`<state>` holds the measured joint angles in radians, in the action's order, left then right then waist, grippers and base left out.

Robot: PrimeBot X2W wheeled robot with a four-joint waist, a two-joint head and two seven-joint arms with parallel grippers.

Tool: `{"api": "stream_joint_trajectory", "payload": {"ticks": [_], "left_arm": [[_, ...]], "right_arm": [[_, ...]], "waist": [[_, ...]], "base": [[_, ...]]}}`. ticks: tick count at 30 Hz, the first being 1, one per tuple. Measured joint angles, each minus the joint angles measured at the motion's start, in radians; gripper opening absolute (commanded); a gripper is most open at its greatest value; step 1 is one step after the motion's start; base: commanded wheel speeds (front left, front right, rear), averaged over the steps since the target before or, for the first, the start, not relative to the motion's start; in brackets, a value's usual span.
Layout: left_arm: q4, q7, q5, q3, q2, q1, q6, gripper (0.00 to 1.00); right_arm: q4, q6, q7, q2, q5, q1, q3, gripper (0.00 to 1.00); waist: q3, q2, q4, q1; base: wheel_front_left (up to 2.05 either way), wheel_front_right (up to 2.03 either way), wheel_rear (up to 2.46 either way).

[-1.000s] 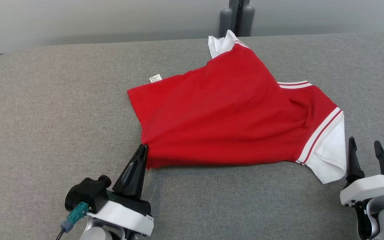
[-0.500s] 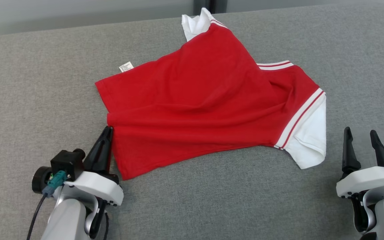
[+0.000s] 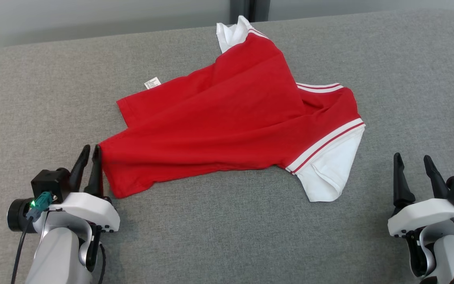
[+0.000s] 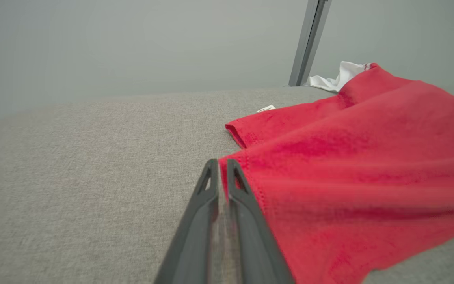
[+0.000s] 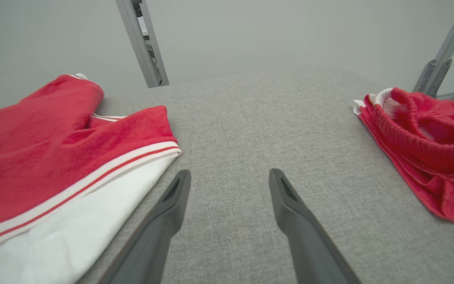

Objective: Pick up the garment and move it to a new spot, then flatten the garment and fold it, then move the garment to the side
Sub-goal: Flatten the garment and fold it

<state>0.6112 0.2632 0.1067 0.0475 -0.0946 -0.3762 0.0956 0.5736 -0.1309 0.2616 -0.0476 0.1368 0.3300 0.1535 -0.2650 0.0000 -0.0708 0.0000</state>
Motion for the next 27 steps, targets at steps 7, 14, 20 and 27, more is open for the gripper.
{"api": "stream_joint_trajectory", "payload": {"ticks": [7,14,20,27], "left_arm": [[-0.02,0.0,0.004,0.016,0.032,0.068,-0.004,1.0],[-0.106,0.0,0.035,-0.003,0.044,0.19,-0.029,1.0],[-0.167,0.0,0.096,-0.101,0.046,0.273,-0.061,1.0],[-0.177,0.0,0.116,-0.146,0.046,0.292,-0.079,1.0]], "right_arm": [[0.011,0.0,0.0,0.0,0.009,-0.003,-0.02,1.0],[0.006,0.0,0.0,-0.002,0.022,-0.038,-0.066,1.0],[0.025,0.0,0.0,-0.002,0.012,-0.063,-0.177,1.0],[0.108,0.0,0.0,0.0,-0.047,-0.02,-0.246,1.0]], "waist": [[0.037,0.0,0.013,0.0],[0.095,0.0,0.016,0.0],[0.126,0.0,0.055,0.0],[0.126,0.0,0.121,0.0]], "base": [[0.0,0.0,0.0],[0.0,0.0,0.0],[0.0,0.0,0.0],[0.0,0.0,0.0]]}}
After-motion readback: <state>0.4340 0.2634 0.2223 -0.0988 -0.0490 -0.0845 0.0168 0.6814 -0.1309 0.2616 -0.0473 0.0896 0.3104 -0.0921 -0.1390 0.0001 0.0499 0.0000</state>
